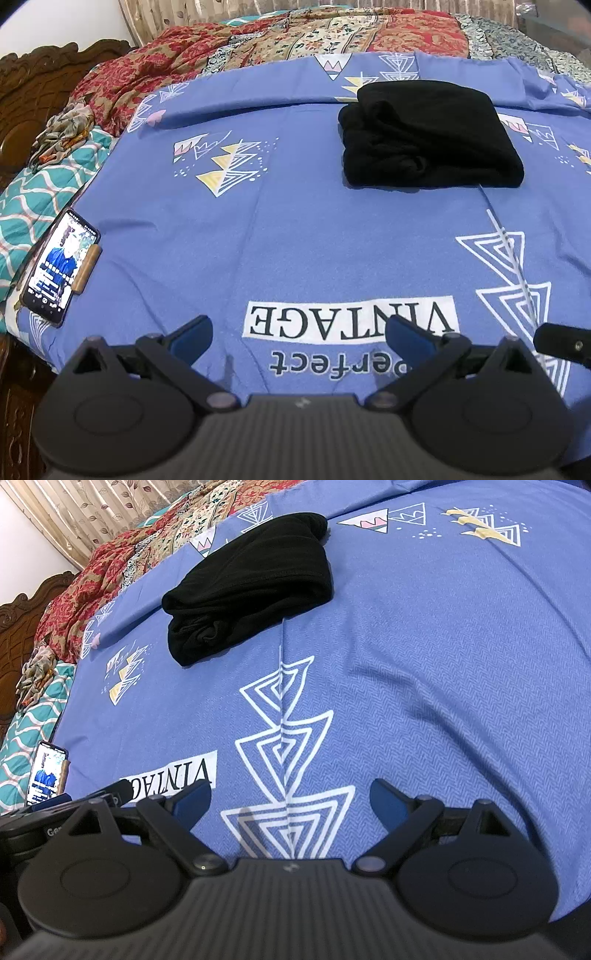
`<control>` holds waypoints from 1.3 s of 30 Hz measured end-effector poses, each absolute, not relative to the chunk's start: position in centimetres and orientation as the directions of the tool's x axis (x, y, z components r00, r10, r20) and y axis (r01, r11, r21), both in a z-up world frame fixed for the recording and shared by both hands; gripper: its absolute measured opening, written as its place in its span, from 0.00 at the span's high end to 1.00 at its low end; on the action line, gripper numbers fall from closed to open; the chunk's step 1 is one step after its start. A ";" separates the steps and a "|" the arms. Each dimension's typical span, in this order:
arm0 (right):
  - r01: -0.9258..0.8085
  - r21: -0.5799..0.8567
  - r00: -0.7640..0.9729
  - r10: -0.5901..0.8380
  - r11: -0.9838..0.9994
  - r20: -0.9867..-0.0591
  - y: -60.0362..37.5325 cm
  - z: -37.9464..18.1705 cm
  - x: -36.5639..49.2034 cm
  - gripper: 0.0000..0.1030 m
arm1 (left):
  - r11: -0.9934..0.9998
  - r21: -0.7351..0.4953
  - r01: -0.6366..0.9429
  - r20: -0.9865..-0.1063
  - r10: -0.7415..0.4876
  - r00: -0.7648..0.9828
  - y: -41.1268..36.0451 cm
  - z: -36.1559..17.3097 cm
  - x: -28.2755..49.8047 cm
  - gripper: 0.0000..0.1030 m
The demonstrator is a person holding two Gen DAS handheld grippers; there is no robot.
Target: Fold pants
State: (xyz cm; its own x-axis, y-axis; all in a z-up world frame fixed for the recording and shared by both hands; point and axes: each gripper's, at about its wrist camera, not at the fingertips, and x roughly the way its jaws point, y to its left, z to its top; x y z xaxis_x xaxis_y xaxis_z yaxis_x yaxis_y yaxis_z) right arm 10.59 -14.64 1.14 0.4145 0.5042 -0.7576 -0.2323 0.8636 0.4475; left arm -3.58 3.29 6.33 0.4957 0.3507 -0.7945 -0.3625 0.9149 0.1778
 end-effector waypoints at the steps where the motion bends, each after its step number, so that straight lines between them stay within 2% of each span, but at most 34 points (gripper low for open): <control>1: -0.233 0.447 0.415 0.504 0.864 -0.758 -14.6 1.2 10.6 0.08 | 0.915 0.179 -0.361 -0.794 0.351 0.497 3.3 6.4 -3.6 0.00; 12: -0.234 0.447 0.415 0.504 0.864 -0.757 -14.7 1.1 10.6 0.08 | 0.894 0.216 -0.393 -0.717 0.419 0.557 3.0 7.8 -4.4 0.00; 39: -0.219 0.446 0.439 0.496 0.868 -0.749 -15.1 1.4 10.7 0.08 | 0.887 0.237 -0.397 -0.726 0.433 0.535 3.1 7.4 -4.1 0.00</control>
State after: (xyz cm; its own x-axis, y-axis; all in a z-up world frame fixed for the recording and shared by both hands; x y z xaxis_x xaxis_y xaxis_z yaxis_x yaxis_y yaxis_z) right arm 10.69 -15.10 1.37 0.4391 0.4963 -0.7489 -0.2192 0.8676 0.4464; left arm -4.12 3.07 7.41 0.5349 0.4329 -0.7256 -0.3968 0.8869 0.2367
